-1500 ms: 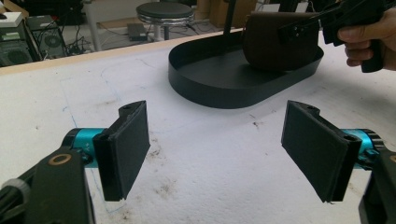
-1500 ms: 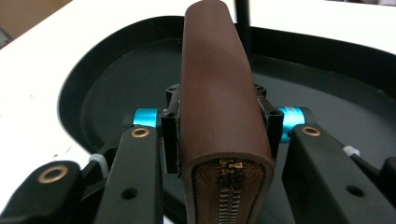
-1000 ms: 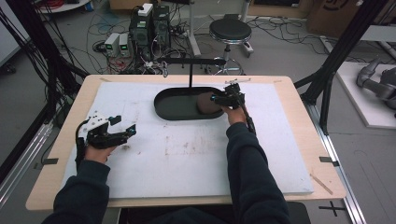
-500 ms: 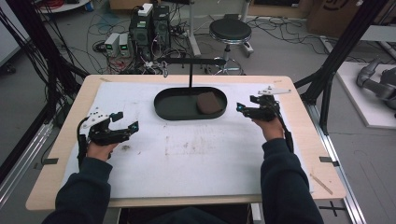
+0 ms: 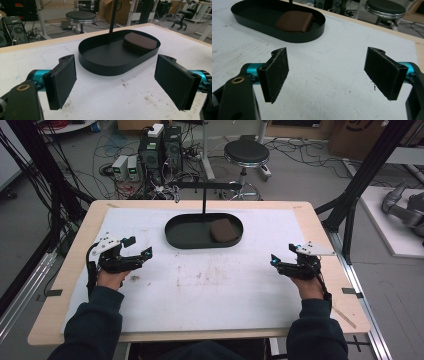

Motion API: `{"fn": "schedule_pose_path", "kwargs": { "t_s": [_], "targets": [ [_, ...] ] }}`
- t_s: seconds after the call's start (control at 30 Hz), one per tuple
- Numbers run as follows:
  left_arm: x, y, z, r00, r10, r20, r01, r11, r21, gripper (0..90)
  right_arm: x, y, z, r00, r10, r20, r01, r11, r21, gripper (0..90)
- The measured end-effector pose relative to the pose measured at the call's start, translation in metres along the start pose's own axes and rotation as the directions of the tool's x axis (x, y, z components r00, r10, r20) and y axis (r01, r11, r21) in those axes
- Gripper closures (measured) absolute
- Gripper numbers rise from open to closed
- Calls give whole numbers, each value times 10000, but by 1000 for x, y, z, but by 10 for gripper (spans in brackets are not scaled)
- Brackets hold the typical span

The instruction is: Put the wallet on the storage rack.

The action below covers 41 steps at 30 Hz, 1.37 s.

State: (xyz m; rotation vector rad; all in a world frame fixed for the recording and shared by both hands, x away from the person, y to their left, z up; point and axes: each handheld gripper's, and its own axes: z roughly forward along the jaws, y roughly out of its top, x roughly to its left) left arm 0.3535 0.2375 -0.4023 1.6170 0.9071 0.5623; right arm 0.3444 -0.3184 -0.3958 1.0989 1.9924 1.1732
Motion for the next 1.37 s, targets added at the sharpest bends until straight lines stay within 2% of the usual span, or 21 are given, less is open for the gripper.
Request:
{"fn": "schedule_pose_path", "kwargs": {
  "t_s": [0.23,0.4,0.83,1.13,1.37],
  "targets": [
    [-2,-2,3,9997,239,-11,-239,9996,121,179,-3,-5,2,10000,15,19,-15,9998,184,201],
    [-3,-5,0,9993,367,-16,-367,9991,190,179,-4,-5,2,9999,79,64,-80,9999,83,201],
    [-2,-11,-10,9993,365,-117,-363,9991,204,182,3,-2,4,9999,-98,133,96,9999,119,201],
    [0,-13,-8,9993,320,-171,-316,9992,238,181,2,-2,6,9999,-65,139,63,9998,189,201],
    [1,-14,-6,9994,279,-181,-273,9991,309,181,2,-3,10,9997,-223,143,218,9993,309,201]
  ]
}}
